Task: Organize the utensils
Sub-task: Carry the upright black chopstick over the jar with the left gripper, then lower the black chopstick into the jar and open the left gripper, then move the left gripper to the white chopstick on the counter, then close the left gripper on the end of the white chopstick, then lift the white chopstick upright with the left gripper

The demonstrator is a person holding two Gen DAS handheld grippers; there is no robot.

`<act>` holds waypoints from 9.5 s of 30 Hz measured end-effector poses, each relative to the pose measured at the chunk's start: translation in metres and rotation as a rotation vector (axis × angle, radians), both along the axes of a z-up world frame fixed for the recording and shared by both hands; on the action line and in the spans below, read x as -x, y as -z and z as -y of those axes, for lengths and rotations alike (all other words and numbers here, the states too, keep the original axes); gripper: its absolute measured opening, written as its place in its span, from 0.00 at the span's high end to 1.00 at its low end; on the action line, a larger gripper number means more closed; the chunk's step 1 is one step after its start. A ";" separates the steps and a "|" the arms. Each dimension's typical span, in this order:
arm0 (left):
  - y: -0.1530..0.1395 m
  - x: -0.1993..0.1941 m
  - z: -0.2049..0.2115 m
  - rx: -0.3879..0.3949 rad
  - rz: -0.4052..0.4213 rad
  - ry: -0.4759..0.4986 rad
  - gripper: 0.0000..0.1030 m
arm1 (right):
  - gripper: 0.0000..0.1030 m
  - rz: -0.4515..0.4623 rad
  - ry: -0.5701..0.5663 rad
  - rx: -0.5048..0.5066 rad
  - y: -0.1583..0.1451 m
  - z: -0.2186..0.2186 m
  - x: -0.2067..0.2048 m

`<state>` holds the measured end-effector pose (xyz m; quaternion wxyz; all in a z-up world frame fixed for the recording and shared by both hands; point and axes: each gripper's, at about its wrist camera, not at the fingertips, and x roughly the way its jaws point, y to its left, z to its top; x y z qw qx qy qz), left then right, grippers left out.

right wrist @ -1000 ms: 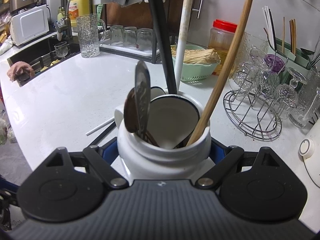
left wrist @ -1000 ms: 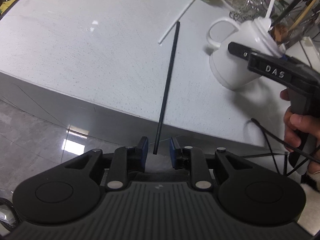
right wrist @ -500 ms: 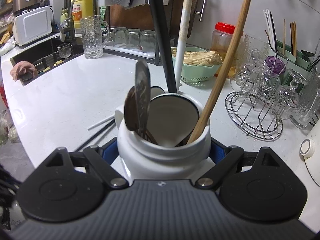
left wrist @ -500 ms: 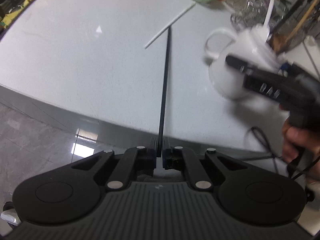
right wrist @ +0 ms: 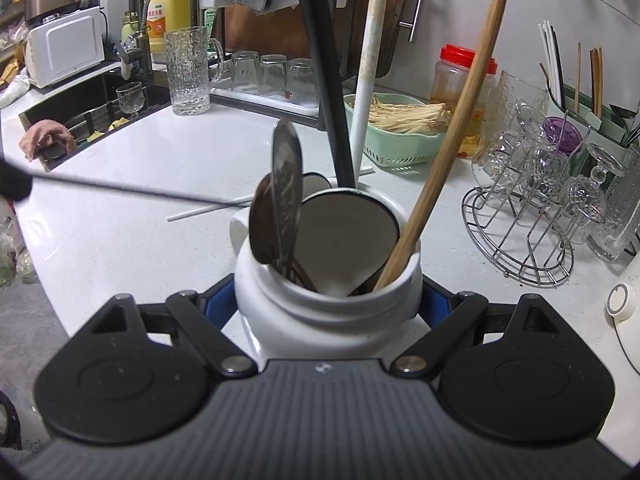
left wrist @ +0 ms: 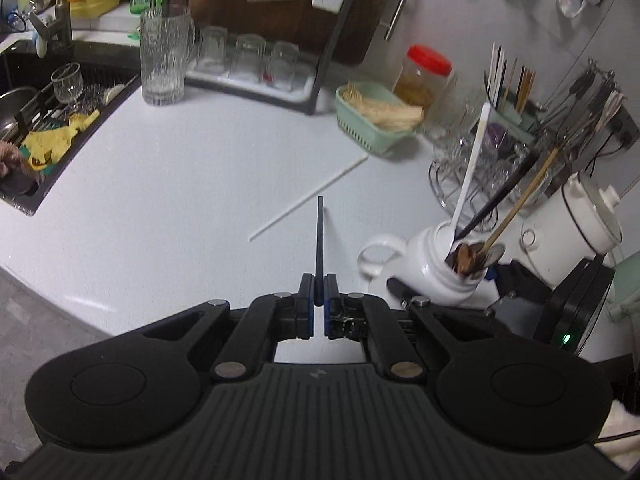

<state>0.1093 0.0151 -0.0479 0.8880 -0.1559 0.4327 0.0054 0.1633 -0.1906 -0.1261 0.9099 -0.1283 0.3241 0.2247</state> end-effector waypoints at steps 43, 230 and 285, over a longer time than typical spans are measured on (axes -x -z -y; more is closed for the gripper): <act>-0.174 -0.025 -0.043 0.010 -0.162 0.550 0.96 | 0.10 -0.034 0.001 0.045 -0.001 -0.050 -0.007; 0.111 0.019 -0.107 0.040 -0.101 0.293 1.00 | 0.10 -0.082 0.225 0.062 -0.003 -0.079 -0.014; 0.120 -0.006 -0.089 0.101 -0.068 0.374 0.99 | 0.10 -0.097 0.370 0.056 -0.003 -0.069 0.024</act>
